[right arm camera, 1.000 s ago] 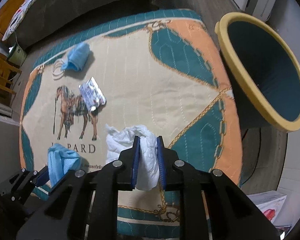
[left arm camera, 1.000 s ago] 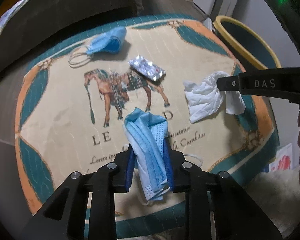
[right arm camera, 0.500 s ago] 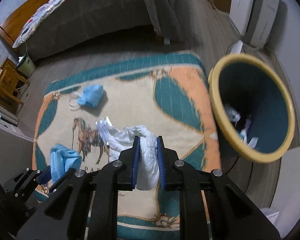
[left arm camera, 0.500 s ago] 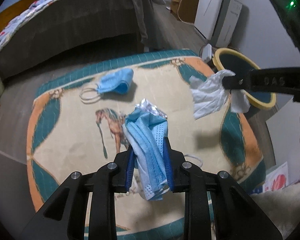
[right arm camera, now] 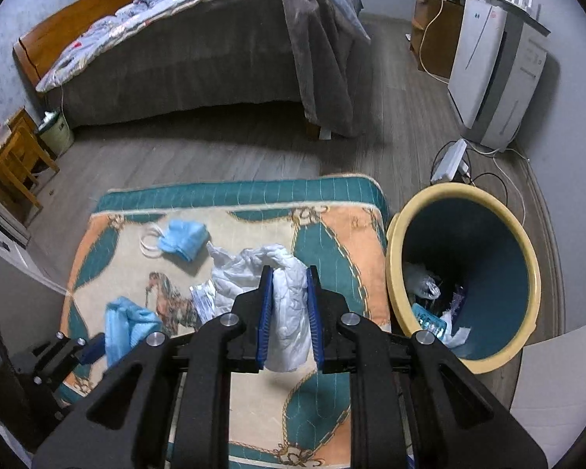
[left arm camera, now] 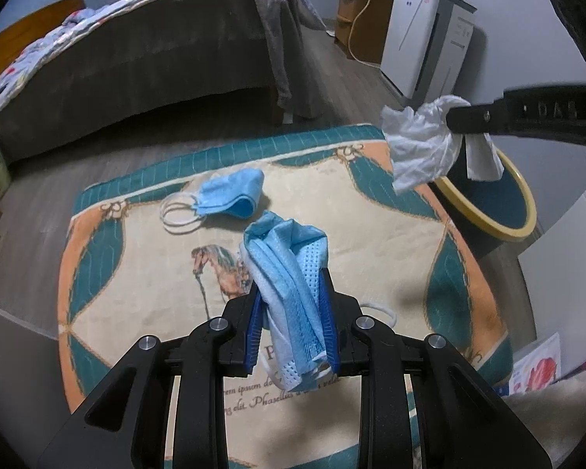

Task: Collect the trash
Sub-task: 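Carry the mask and tissue toward the bin with both tools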

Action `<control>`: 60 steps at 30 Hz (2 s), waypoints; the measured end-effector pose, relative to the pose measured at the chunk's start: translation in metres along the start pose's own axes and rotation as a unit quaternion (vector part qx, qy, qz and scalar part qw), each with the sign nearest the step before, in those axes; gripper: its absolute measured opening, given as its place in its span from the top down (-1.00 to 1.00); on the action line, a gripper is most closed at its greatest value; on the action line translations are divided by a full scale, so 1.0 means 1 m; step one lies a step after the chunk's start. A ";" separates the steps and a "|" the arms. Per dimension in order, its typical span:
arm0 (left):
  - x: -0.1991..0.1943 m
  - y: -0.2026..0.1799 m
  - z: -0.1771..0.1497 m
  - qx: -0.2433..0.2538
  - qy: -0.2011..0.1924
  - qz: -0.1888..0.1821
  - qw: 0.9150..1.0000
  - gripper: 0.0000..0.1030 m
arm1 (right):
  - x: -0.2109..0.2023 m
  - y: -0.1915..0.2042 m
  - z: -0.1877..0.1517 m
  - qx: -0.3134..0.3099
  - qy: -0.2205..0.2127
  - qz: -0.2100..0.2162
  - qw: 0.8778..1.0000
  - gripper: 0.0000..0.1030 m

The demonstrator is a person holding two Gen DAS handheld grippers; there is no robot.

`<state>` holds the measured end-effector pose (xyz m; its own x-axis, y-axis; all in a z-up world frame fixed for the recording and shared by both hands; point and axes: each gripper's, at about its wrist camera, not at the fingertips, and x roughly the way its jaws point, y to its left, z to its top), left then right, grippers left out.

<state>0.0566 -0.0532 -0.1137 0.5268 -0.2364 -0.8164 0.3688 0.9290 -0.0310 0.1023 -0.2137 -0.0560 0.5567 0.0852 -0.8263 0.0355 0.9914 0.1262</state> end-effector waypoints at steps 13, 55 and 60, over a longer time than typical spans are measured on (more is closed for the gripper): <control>0.006 -0.024 0.018 0.009 -0.010 -0.008 1.000 0.46 | -0.069 -0.043 0.050 -0.049 -0.079 -0.017 0.995 0.69; 0.070 -0.200 0.105 0.137 -0.001 -0.115 0.984 0.46 | 0.008 -0.231 0.010 0.161 0.014 -0.088 0.983 0.68; 0.085 -0.219 0.112 0.140 0.005 -0.127 0.982 0.46 | 0.007 -0.238 0.008 0.175 0.012 -0.101 0.979 0.68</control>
<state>0.1067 -0.3087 -0.1115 0.3827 -0.4465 -0.8088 0.6848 0.7248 -0.0761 0.1043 -0.4502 -0.0876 0.4899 -0.1036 -0.8656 0.4284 0.8934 0.1355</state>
